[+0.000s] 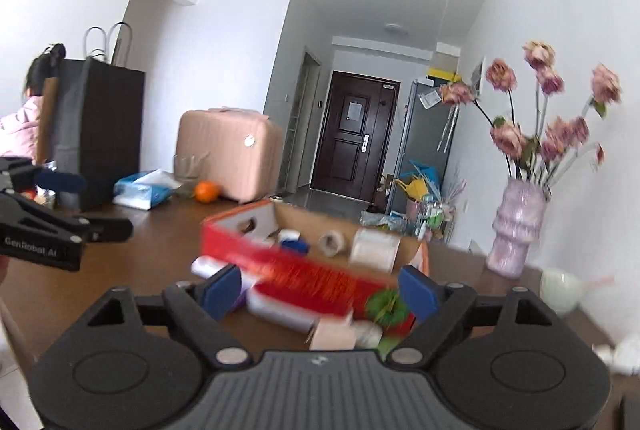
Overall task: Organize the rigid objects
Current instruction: 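Withdraw both tools from the box back over the table, then grasp the green spray bottle with the right tool while the left tool grasps the purple cap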
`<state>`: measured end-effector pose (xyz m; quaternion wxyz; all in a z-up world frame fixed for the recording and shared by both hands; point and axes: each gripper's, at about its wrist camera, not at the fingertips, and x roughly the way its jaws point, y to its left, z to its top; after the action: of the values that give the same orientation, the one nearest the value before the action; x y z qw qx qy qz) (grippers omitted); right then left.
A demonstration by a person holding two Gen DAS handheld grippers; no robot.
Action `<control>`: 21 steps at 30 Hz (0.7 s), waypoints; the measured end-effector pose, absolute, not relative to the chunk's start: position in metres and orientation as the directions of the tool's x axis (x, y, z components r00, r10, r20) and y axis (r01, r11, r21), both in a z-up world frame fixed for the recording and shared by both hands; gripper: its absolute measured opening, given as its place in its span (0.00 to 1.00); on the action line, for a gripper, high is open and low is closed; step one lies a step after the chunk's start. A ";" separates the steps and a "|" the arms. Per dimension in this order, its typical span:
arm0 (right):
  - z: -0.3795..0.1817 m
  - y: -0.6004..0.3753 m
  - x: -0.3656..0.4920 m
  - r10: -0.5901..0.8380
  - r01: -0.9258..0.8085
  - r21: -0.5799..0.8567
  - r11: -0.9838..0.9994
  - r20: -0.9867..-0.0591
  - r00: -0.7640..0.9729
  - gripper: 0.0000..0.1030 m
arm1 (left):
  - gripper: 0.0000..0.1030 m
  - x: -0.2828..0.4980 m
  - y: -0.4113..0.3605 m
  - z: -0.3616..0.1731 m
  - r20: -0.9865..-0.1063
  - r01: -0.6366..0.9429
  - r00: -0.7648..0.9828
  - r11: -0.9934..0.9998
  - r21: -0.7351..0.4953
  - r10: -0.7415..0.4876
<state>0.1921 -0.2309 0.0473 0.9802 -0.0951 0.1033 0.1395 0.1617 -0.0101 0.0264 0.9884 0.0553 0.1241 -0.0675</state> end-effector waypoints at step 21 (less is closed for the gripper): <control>-0.022 -0.228 0.154 0.244 -0.309 -0.154 0.939 -0.336 0.910 0.83 | 0.95 0.167 -0.016 -0.010 -0.441 0.188 0.885 0.981 0.044 -0.150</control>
<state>0.1545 -0.2280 -0.0218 0.9719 -0.1021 0.1577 0.1422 0.1675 -0.0161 -0.0103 0.9698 0.0425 0.2238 -0.0871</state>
